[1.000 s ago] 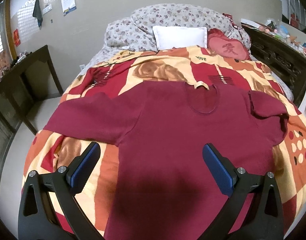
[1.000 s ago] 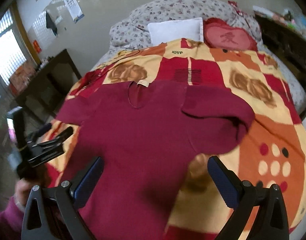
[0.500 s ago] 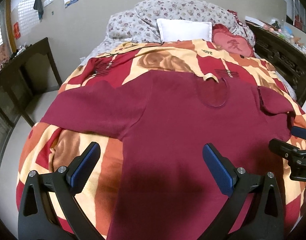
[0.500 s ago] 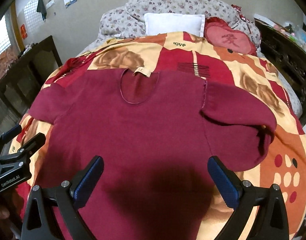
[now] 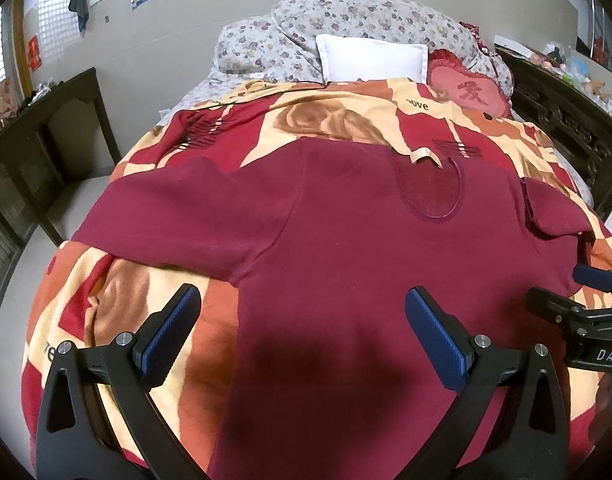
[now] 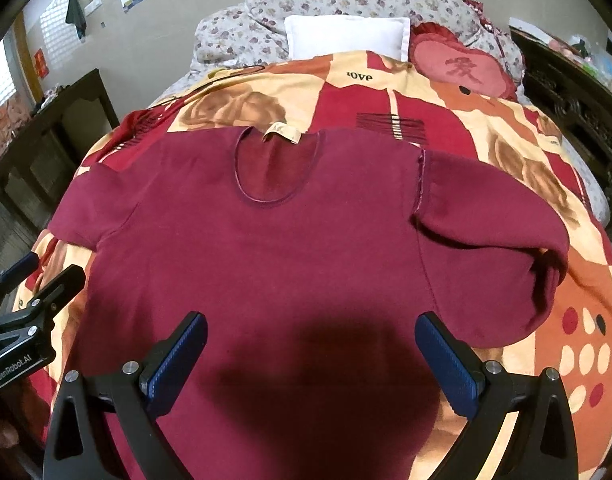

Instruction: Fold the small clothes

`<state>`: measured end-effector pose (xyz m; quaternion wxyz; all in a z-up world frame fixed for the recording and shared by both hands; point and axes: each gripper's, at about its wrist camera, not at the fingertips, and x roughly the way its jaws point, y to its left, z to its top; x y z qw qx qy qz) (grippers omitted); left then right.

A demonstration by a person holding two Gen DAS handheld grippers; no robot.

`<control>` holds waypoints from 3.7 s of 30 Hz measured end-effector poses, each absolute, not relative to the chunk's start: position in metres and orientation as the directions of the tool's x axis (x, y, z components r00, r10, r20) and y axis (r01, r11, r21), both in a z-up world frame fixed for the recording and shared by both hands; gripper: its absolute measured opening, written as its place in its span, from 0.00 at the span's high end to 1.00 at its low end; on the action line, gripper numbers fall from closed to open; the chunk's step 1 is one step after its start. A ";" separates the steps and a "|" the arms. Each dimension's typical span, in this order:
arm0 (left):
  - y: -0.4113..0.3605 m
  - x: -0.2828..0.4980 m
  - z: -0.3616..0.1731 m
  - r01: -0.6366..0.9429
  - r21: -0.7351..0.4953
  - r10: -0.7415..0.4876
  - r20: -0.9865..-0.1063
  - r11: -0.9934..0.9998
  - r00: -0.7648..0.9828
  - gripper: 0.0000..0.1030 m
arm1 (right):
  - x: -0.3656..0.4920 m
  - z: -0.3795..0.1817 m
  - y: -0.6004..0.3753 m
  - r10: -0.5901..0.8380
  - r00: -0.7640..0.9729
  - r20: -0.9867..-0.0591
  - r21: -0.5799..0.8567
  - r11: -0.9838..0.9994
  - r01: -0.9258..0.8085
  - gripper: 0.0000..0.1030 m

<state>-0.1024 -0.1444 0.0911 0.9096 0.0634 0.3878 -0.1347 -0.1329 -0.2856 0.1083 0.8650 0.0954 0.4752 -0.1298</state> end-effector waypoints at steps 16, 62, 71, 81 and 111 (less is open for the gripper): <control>-0.146 -0.088 0.081 0.277 0.022 -0.172 -0.738 0.961 0.652 0.00 | -0.121 0.095 -0.291 -0.114 0.489 -0.865 0.062 0.943 0.328 0.00; -0.037 -0.026 0.076 0.048 -0.108 -0.114 -0.767 0.993 0.631 0.00 | -0.083 0.083 -0.257 0.010 0.499 -0.866 0.142 0.963 0.228 0.00; 0.080 0.034 0.065 -0.236 -0.305 -0.098 -0.778 0.923 0.621 0.01 | -0.069 0.071 -0.252 0.058 0.473 -0.879 0.182 0.958 0.220 0.00; 0.116 0.087 0.021 -0.355 -0.430 -0.181 -0.810 0.830 0.558 0.15 | -0.054 0.062 -0.241 0.092 0.444 -0.891 0.195 0.962 0.193 0.00; -0.207 -0.030 0.100 0.510 -0.412 -0.639 -0.636 0.755 0.433 0.94 | -0.111 0.091 -0.353 -0.024 0.518 -0.855 0.228 0.879 0.419 0.00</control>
